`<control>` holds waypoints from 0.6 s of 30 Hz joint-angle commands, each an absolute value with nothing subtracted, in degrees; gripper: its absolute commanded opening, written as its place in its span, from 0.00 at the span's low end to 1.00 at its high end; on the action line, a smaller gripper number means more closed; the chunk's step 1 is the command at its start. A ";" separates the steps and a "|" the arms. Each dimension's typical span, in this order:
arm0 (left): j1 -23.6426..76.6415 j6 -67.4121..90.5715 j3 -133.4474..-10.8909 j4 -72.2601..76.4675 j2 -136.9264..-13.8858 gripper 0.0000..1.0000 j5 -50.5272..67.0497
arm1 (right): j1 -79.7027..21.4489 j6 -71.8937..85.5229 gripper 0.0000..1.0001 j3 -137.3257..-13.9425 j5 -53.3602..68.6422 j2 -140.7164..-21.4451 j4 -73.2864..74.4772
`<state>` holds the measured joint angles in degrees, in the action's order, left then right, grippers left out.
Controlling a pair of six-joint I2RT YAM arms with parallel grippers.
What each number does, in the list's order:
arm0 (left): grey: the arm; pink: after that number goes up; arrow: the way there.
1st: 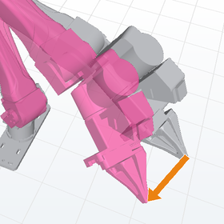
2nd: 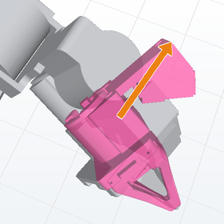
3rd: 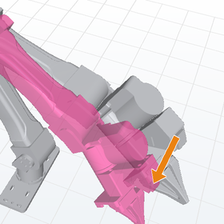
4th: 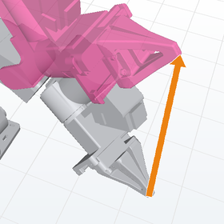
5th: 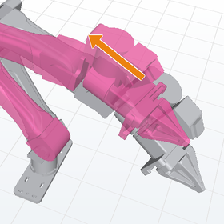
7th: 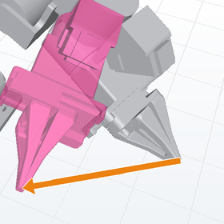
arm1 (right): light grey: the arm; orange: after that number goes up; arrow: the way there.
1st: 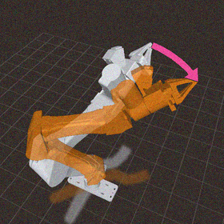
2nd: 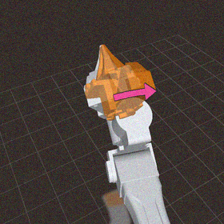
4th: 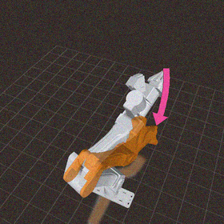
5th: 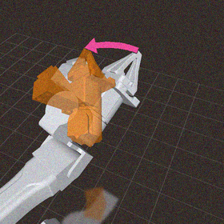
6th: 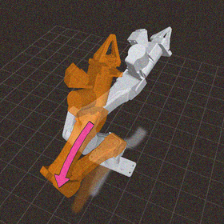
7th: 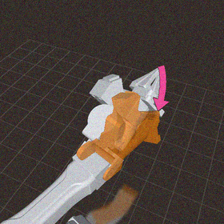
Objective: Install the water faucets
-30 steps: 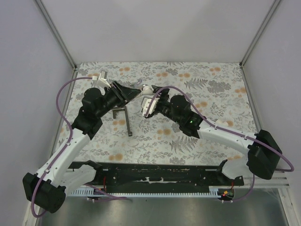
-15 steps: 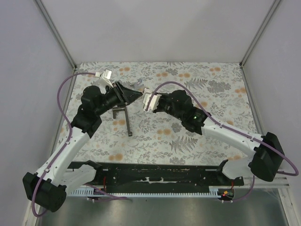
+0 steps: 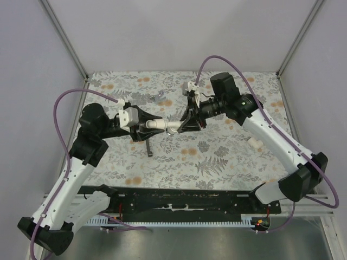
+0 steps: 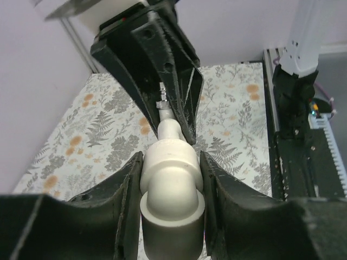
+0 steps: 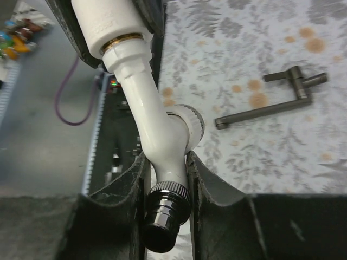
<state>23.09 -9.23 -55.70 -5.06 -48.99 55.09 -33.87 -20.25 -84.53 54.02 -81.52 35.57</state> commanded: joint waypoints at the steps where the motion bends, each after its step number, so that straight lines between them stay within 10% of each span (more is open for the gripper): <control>1: 23.03 -27.51 -59.32 -23.72 -50.09 0.02 73.03 | -27.34 -8.71 0.09 -90.69 66.36 -87.44 42.35; 8: 23.03 -24.11 -55.73 -19.98 -47.38 0.02 66.90 | -27.07 -12.21 0.47 -92.02 55.13 -85.09 44.30; 18: 23.12 26.85 -53.60 1.94 -51.32 0.02 34.49 | -27.51 -16.43 0.98 -78.69 37.27 -71.74 25.45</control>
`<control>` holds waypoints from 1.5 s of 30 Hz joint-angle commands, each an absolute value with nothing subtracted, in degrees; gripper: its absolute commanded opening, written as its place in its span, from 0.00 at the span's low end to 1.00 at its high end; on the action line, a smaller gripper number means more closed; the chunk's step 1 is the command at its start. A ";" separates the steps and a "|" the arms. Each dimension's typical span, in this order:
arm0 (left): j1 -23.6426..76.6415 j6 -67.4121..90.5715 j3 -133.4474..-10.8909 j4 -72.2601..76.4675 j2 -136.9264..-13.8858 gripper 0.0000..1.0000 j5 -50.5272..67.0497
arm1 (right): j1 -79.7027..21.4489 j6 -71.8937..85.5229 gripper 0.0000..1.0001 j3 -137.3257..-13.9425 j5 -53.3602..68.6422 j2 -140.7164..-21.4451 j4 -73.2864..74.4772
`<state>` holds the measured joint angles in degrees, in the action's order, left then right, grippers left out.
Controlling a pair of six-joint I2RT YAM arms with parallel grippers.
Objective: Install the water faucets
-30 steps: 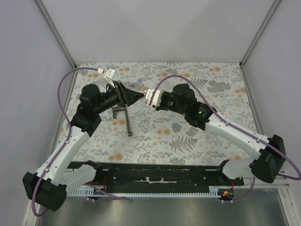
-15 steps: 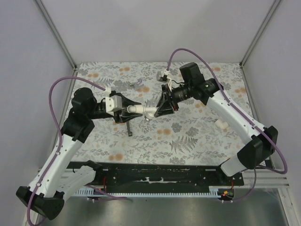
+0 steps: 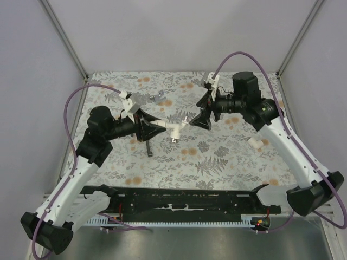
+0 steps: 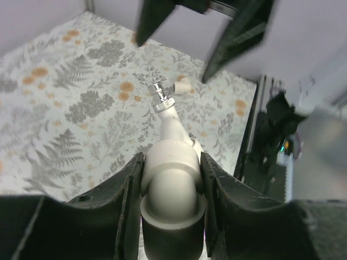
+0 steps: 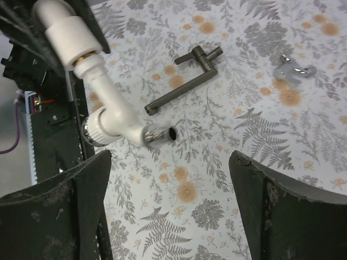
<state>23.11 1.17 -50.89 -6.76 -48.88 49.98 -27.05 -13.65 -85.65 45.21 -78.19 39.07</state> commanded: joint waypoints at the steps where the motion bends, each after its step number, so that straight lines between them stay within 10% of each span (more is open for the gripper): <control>1: 23.12 31.59 -54.14 0.89 -52.20 0.02 31.84 | -27.68 -16.70 0.98 -75.70 36.74 -69.98 21.75; 25: 23.03 59.68 -55.55 -1.14 -55.90 0.02 21.62 | -52.20 -49.91 0.97 -55.11 -2.26 -73.47 -15.36; 35: 23.03 54.16 -56.51 -2.28 -56.25 0.02 23.38 | -52.56 -46.33 0.49 -58.27 -2.38 -74.80 -11.97; 41: 23.12 27.56 -56.42 1.76 -55.46 0.02 34.94 | -52.47 -40.79 0.15 -64.15 2.54 -73.48 2.25; 45: 23.12 1.21 -54.85 -1.82 -52.13 0.02 50.93 | -49.15 -34.48 0.11 -71.79 14.64 -73.91 17.28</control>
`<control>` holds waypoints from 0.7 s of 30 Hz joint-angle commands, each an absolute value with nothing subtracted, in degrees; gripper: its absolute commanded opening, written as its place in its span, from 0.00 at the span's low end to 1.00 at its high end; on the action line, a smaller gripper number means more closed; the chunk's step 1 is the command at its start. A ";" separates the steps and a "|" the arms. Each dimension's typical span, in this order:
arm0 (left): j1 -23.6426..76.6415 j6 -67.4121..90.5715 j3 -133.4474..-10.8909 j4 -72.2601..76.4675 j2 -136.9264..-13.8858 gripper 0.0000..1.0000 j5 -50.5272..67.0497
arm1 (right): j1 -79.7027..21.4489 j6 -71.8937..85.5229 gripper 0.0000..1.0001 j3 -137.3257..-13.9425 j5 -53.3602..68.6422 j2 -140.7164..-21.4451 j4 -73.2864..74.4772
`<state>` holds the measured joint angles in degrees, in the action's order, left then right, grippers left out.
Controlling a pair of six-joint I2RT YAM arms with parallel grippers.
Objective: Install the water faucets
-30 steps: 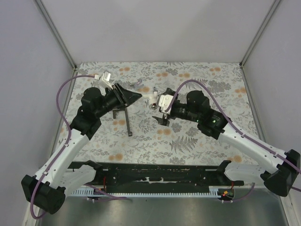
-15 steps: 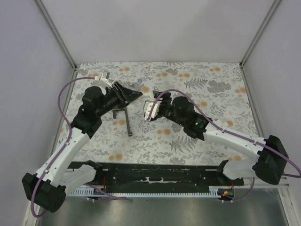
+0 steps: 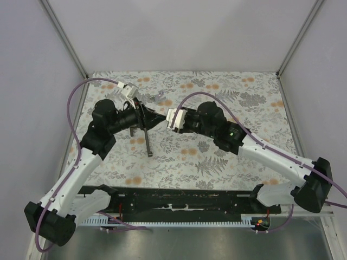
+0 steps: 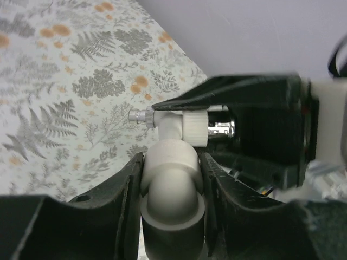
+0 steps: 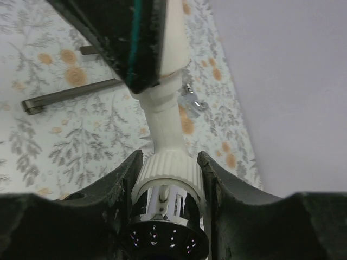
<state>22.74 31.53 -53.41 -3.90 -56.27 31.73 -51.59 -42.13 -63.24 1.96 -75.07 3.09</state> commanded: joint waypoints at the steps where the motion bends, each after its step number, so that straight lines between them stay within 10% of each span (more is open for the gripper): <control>1: 23.12 -5.82 -54.50 -3.85 -50.73 0.02 54.89 | -47.74 -32.97 0.12 -74.07 19.81 -74.44 21.14; 14: 23.12 -31.20 -62.67 -29.36 -48.61 0.02 76.03 | -34.80 -23.20 0.18 -92.36 59.07 -89.73 49.21; 21: 23.12 -21.59 -57.94 -22.01 -47.73 0.02 63.76 | -34.37 -23.21 0.57 -93.17 51.61 -87.90 49.93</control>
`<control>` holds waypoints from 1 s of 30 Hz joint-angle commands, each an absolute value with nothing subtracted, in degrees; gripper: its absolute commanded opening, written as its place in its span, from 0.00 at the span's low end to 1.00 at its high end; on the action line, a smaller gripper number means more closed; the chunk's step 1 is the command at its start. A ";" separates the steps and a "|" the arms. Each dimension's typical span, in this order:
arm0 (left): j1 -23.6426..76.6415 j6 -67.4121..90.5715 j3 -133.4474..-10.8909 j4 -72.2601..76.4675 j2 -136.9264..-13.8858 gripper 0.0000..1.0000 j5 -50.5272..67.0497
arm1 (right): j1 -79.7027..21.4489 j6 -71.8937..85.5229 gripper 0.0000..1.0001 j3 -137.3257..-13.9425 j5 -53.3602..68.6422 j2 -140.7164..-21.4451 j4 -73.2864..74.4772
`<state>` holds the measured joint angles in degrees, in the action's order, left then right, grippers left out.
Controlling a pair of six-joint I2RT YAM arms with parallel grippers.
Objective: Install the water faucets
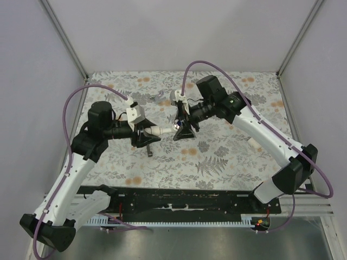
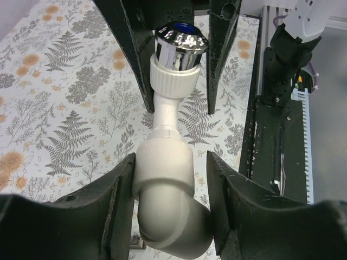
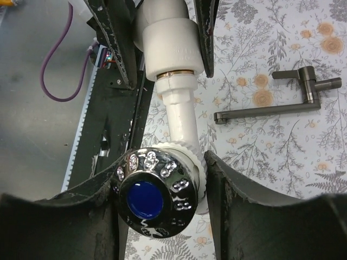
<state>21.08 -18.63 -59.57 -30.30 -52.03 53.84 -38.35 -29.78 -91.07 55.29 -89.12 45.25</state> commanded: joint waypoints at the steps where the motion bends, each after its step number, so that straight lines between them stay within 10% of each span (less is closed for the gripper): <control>1: 23.12 -16.57 -56.61 -17.01 -47.72 0.02 60.24 | -34.45 -22.33 0.62 -92.99 49.24 -87.11 49.40; 7: 23.03 8.49 -52.39 -4.06 -50.27 0.02 40.01 | -34.28 -18.55 0.98 -85.27 38.68 -79.73 41.95; 14: 21.54 30.46 -49.49 4.47 -55.63 0.02 30.23 | -34.28 -1.09 0.98 -63.83 38.94 -67.95 13.48; 24: 20.83 27.36 -49.65 0.56 -58.10 0.02 25.68 | -33.84 1.94 0.98 -62.93 33.59 -73.83 14.67; 30: 20.83 23.82 -47.56 -9.40 -54.76 0.48 15.04 | -39.01 -6.50 0.95 -62.49 19.37 -79.35 23.02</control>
